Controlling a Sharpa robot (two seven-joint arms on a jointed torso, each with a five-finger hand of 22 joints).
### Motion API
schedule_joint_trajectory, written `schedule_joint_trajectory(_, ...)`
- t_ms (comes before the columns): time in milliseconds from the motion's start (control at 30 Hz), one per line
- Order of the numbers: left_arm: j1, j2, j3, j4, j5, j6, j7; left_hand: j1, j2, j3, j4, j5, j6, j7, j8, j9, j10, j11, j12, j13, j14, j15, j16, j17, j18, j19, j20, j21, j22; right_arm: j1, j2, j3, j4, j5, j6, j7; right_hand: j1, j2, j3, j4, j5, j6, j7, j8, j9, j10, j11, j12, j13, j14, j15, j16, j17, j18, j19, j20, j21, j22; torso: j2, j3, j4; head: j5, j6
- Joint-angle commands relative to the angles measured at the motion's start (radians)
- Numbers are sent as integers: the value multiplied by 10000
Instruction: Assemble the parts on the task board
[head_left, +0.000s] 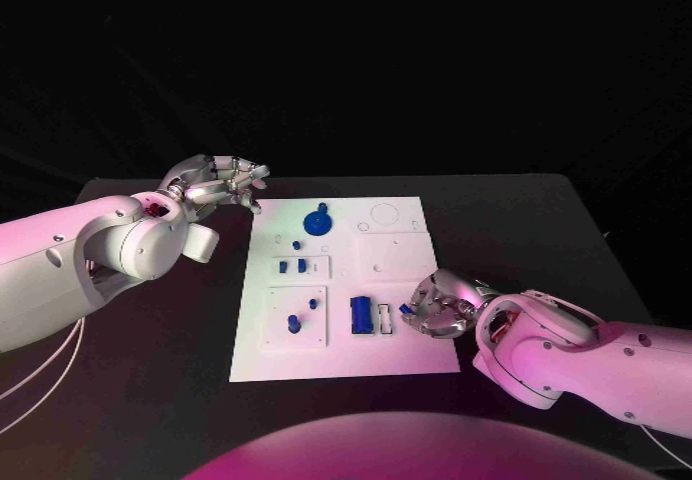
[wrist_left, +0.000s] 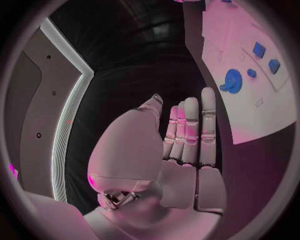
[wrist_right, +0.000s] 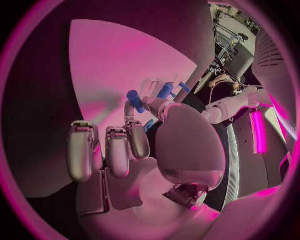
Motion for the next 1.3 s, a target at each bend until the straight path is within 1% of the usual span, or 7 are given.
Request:
schedule_joint_trajectory(33,6,16,6,31,-20,154,55,-47,-22,49,4,-7,-66,77,7,-13,-23,48,1,-15,25,68,-68,-9,144,56,-15,-24,-14,0,151,2,-67,867,-308,117,-203,-19,317,-425,112,131,-127,52,-2,61,35,56,1065,893,30,17,1809,-145,594,-6,40,2221,-3,12,-11,8,2)
schedule_joint_trajectory(200,6,28,6,35,-20,169,53,-47,-22,49,4,-7,-66,77,7,-13,-23,48,1,-15,25,68,-68,-9,144,56,-15,-24,-14,-8,430,2,-271,1180,-151,146,-524,-55,65,-286,183,172,-125,14,-31,62,37,61,1073,891,31,13,1800,-143,592,-10,30,2218,5,11,11,3,2)
schedule_joint_trajectory(500,6,26,6,47,-20,187,45,-47,-22,49,4,-7,-66,77,7,-13,-23,48,1,-15,25,68,-68,-9,144,56,-15,-24,-14,-66,812,3,-586,1363,-9,183,-954,-110,-504,-28,282,259,-118,-62,-92,71,48,90,1102,893,37,19,1811,-142,590,-9,22,2215,8,8,-12,87,2)
schedule_joint_trajectory(567,6,26,6,51,-20,194,43,-47,-22,49,4,-7,-66,77,7,-13,-23,48,1,-15,25,68,-68,-9,144,56,-15,-24,-14,-70,856,3,-614,1350,-13,189,-983,-110,-557,-2,288,264,-116,-71,-98,71,48,90,1103,891,36,14,1801,-141,588,-8,16,2214,5,11,0,88,4)
schedule_joint_trajectory(867,6,18,6,53,-21,204,28,-60,-40,99,6,-9,-76,79,25,-21,-30,51,17,-28,26,69,-66,-11,144,71,-14,-42,-28,-77,971,5,-655,1269,23,201,-1078,-118,-766,91,353,291,-115,-96,-117,79,50,109,1119,892,38,18,1810,-141,588,-8,14,2213,-4,7,-11,120,2)
schedule_joint_trajectory(1200,6,14,6,51,-23,223,-1,-71,-43,108,9,-10,-78,81,29,-23,-32,52,20,-31,26,70,-66,-11,144,74,-13,-46,-31,-77,1010,5,-583,1044,-62,248,-1160,-136,-958,187,367,321,-116,-114,-133,94,52,146,1147,894,39,22,1818,-143,592,-6,26,2216,0,12,-3,132,3)
schedule_joint_trajectory(1300,6,12,6,52,-25,230,-9,-71,-43,108,9,-10,-78,81,29,-23,-32,52,20,-31,26,70,-66,-11,144,74,-13,-46,-31,-77,1012,6,-581,1001,-55,246,-1237,-166,-1123,287,364,336,-112,-135,-149,94,54,146,1149,893,42,21,1814,-144,595,-5,33,2218,-2,11,-6,134,5)
